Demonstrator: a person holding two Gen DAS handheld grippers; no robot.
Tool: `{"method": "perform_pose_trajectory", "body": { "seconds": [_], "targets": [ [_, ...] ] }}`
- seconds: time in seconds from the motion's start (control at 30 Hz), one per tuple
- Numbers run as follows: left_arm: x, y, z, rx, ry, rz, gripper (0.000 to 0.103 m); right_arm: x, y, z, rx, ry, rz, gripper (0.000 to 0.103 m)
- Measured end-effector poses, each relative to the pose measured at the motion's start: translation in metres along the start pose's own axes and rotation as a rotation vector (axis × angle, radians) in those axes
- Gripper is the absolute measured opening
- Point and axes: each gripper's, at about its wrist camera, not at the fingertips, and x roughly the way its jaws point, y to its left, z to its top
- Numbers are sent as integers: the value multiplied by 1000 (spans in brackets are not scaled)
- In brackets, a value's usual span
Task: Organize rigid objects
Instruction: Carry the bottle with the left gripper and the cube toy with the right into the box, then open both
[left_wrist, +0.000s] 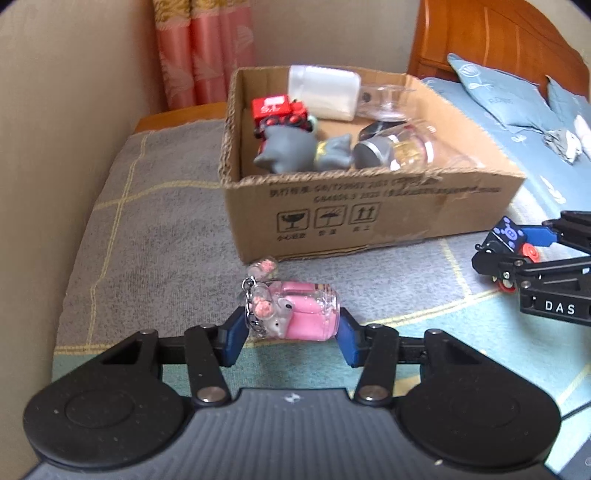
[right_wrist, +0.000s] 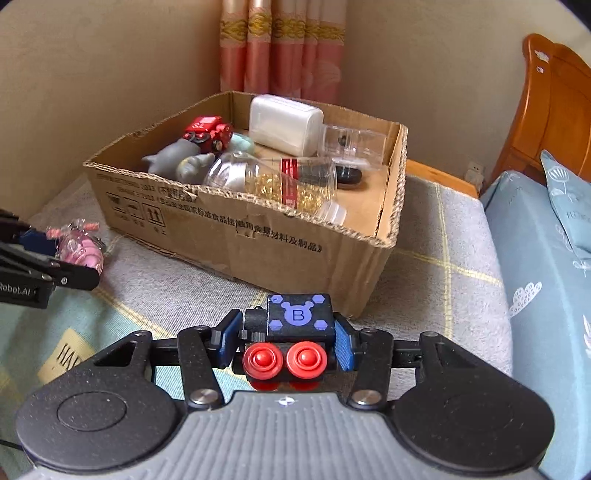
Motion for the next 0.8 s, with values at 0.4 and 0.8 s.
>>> {"method": "perform_pose_trajectory", "body": {
  "seconds": [0.4,0.8],
  "targets": [
    [-57,-11,45,96,-127,-68,50,-56,-16,53,-89,-159,25,56],
    [-57,-16,119,171,-231,-49,50,-16,-36,87,-10,-153,12,103]
  ]
}}
